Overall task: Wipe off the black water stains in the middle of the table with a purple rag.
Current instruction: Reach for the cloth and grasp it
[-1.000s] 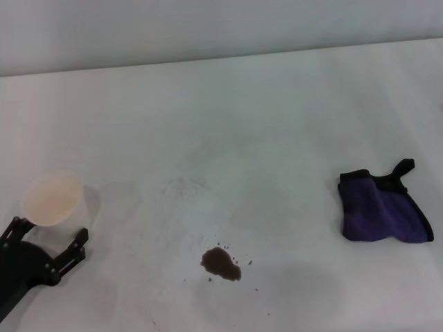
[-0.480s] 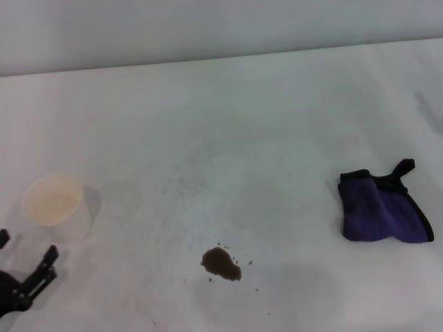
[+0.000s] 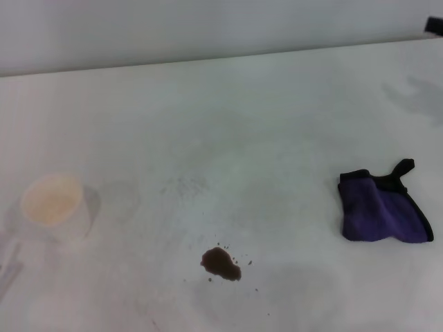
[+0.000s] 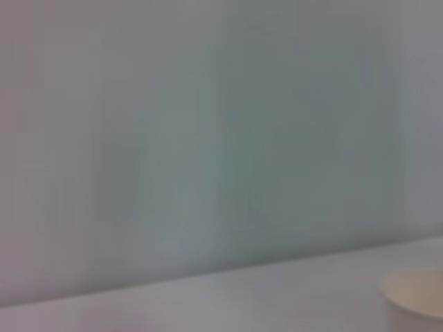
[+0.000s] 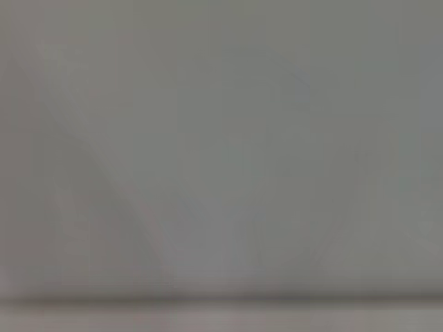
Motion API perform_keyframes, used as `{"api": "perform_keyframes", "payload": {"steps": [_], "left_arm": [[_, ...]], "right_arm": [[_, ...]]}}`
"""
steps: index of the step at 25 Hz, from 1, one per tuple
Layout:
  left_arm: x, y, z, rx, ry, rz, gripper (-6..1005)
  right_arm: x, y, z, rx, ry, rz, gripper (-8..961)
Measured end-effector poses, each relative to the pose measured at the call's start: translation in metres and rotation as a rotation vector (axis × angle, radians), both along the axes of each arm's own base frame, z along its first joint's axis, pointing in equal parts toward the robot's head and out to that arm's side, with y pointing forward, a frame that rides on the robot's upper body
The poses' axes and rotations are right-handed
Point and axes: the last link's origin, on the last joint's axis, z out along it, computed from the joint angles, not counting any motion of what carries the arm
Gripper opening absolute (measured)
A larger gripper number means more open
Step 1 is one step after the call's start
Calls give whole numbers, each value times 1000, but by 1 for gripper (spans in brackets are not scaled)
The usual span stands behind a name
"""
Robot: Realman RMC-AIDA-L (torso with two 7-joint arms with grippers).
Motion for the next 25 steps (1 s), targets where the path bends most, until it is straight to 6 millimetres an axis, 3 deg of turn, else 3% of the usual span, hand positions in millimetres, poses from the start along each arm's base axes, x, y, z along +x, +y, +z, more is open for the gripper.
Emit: {"api": "perform_keyframes", "payload": {"steps": [4, 8, 12, 14, 25], "left_arm": [[-4, 3, 13, 69, 6, 15, 893], [-5, 12, 25, 126, 23, 12, 893], [-4, 20, 31, 146, 33, 1, 892], [-3, 29, 37, 165, 47, -11, 892], [-7, 49, 47, 179, 99, 12, 893]], "right_arm": [[-42, 15, -4, -271, -58, -91, 705], [-68, 16, -19, -415, -171, -232, 706], [-78, 10, -37, -456, -288, -370, 704], [-81, 7, -56, -477, -305, -443, 699], [-85, -11, -121, -611, -409, -586, 672]]}}
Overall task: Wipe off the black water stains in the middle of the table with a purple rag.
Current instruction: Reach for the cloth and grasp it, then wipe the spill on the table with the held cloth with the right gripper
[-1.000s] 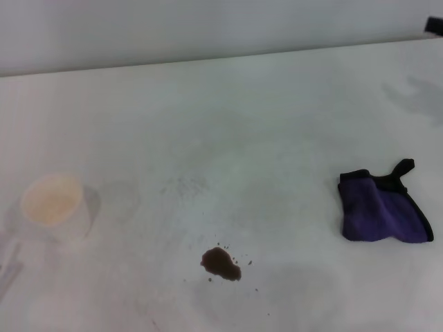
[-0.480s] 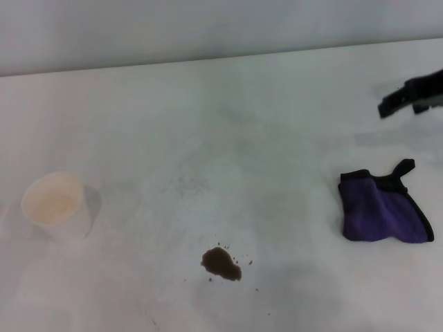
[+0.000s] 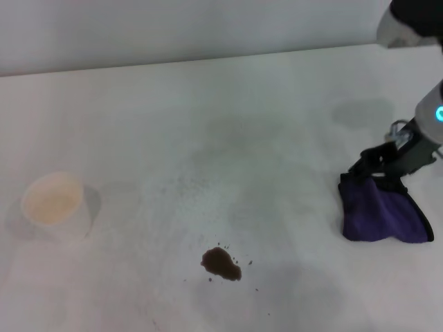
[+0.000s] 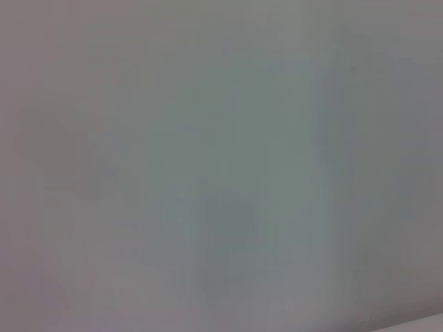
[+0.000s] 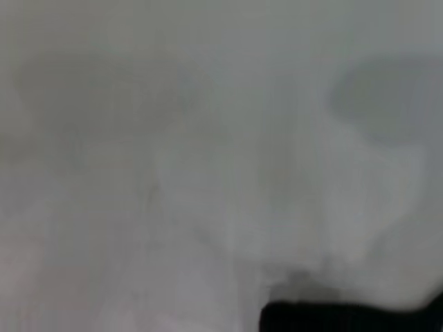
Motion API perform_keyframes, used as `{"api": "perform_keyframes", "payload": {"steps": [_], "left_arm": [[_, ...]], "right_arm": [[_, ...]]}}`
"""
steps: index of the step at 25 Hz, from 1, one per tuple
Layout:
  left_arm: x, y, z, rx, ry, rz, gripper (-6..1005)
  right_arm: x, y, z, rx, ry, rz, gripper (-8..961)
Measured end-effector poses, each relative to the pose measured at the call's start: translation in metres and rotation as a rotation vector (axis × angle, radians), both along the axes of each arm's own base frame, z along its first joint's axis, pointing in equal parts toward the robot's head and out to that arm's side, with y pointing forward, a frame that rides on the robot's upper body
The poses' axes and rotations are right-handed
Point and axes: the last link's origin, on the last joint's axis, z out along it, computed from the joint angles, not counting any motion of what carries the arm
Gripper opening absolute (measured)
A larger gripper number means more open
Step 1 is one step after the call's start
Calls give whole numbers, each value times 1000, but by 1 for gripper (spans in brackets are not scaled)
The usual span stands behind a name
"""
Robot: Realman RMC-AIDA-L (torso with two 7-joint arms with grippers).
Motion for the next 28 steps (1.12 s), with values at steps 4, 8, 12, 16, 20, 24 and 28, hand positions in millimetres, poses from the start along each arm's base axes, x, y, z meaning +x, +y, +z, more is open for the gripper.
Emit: {"api": "perform_keyframes", "payload": {"steps": [4, 8, 12, 16, 20, 24, 28], "left_arm": [[2, 4, 1, 0, 6, -9, 893], [3, 6, 4, 2, 14, -18, 893], [2, 9, 6, 5, 27, -19, 892], [2, 10, 6, 3, 29, -13, 892], [1, 13, 7, 2, 33, -2, 893], [-1, 16, 10, 2, 42, 3, 893], [-2, 18, 13, 3, 49, 0, 892]], "right_arm": [[1, -4, -11, -10, -13, -24, 662], [10, -6, -18, -19, -24, -51, 657], [17, -7, -25, -40, -45, -70, 653], [18, -5, -27, -43, -59, -67, 650], [16, -6, -31, -55, -77, -58, 528], [12, -7, -35, -65, -95, -47, 395], [7, -7, -36, -64, -98, -40, 273]]}}
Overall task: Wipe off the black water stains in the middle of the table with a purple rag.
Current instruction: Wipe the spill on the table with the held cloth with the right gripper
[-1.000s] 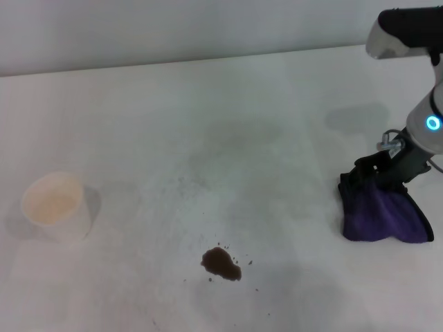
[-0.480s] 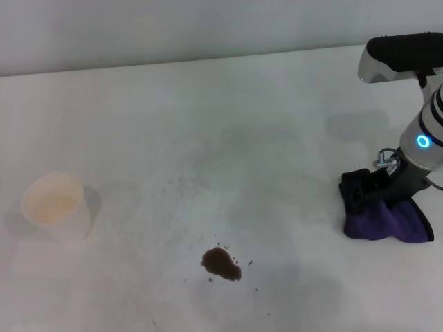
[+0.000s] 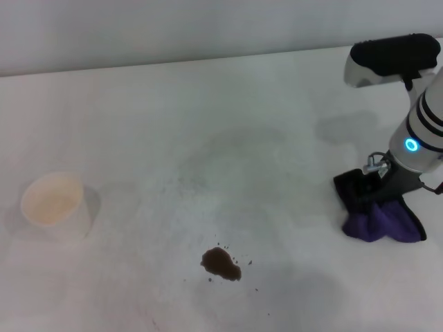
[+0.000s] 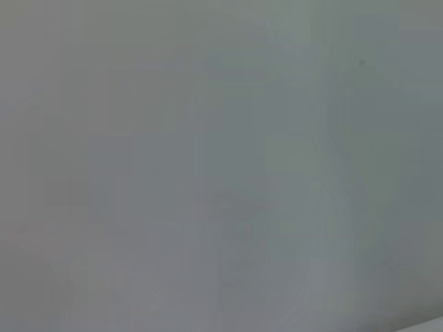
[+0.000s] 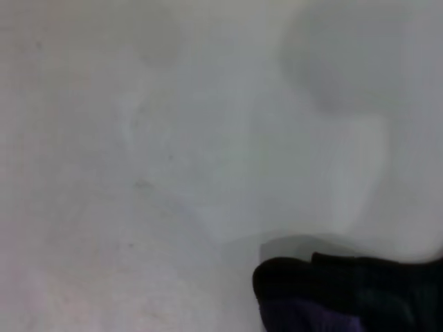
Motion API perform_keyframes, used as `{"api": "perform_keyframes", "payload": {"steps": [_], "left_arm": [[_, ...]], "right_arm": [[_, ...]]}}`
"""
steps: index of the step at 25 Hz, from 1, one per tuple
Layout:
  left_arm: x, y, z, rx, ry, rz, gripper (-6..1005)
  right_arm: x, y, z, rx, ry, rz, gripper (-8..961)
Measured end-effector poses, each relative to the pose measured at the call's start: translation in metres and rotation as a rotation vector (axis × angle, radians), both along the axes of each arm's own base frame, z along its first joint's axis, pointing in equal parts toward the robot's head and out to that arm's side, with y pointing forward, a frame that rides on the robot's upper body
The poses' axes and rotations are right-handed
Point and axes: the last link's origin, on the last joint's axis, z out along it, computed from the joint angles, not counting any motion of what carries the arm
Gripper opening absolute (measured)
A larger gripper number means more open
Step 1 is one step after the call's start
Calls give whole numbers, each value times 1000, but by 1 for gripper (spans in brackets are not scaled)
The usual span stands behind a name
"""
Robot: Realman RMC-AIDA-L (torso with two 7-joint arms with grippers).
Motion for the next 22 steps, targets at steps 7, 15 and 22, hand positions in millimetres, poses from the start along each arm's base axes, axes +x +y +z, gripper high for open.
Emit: {"api": "perform_keyframes", "payload": {"steps": [7, 15, 22], "left_arm": [[0, 5, 4, -7, 10, -10, 893], [5, 16, 10, -11, 30, -43, 892], [12, 28, 16, -2, 50, -75, 892]], "right_arm": [[-19, 1, -8, -12, 27, 61, 138], [-65, 3, -50, -95, 127, 252, 113], [-106, -16, -95, -215, 246, 359, 110]]}}
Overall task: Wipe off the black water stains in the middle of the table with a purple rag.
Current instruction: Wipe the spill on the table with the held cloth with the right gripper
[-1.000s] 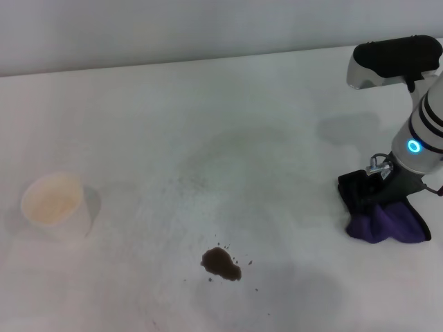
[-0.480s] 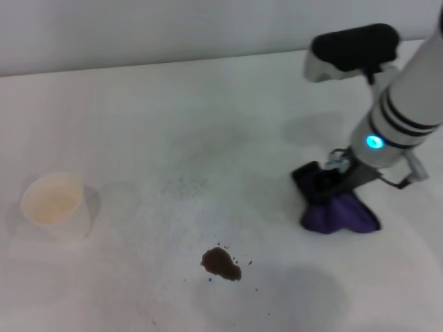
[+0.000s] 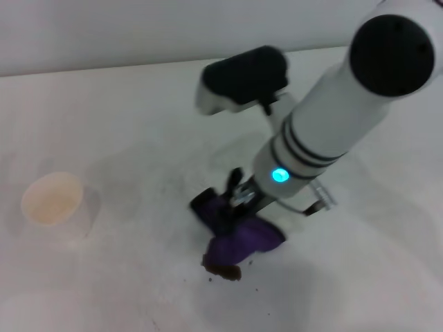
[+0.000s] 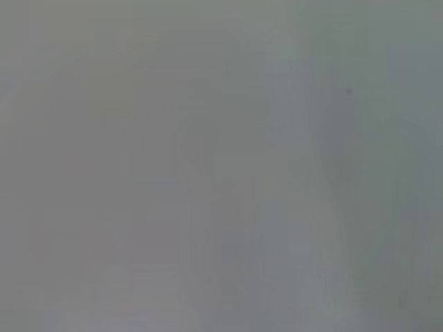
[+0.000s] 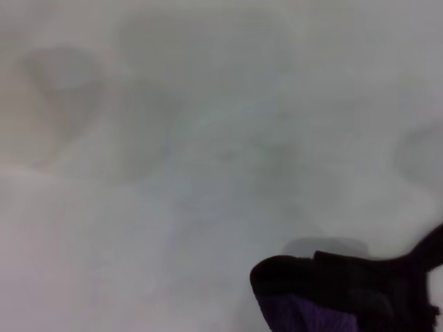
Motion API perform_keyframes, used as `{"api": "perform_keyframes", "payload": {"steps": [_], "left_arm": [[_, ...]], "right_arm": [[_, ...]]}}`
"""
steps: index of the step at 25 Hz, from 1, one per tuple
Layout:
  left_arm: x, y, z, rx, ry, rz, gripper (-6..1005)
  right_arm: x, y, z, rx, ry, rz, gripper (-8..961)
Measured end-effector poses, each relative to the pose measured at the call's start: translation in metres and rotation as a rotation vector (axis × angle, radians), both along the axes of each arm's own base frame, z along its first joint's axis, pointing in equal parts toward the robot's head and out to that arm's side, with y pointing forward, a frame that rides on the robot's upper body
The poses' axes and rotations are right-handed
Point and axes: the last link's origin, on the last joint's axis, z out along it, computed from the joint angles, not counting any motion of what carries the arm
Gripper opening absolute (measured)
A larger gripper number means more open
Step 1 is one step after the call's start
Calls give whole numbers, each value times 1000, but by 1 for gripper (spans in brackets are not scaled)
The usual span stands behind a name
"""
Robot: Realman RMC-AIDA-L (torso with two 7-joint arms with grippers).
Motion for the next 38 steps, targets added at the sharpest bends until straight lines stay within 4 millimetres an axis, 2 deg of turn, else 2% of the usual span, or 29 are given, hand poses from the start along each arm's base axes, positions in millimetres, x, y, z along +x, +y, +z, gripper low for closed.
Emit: {"api": "perform_keyframes", "payload": {"steps": [1, 5, 12, 15, 18, 26, 29, 33, 36, 38], "left_arm": [[0, 2, 0, -1, 2, 1, 892], [1, 10, -2, -15, 12, 12, 891], [4, 18, -5, -33, 21, 9, 892], [3, 17, -7, -43, 24, 14, 892], [-1, 15, -7, -48, 28, 31, 892], [-6, 13, -7, -51, 32, 59, 893], [-7, 13, -7, -51, 34, 70, 892], [-9, 16, -7, -53, 38, 88, 892], [-9, 17, -8, -57, 39, 88, 892], [-8, 18, -8, -57, 39, 85, 893]], "right_arm": [[-9, -7, -10, -36, 28, 18, 109], [-19, -20, -24, -88, 55, 32, 107], [-25, -46, -41, -182, 81, 8, 108], [-29, -44, -36, -161, 49, 19, 108], [-28, -36, -20, -105, -3, 25, 108], [12, -8, 25, 54, -252, -53, 107], [20, -5, 34, 82, -287, -75, 106], [11, -14, 26, 42, -233, -63, 106], [-6, -32, 6, -56, -132, -36, 106], [-9, -37, 1, -82, -111, -27, 106]]}}
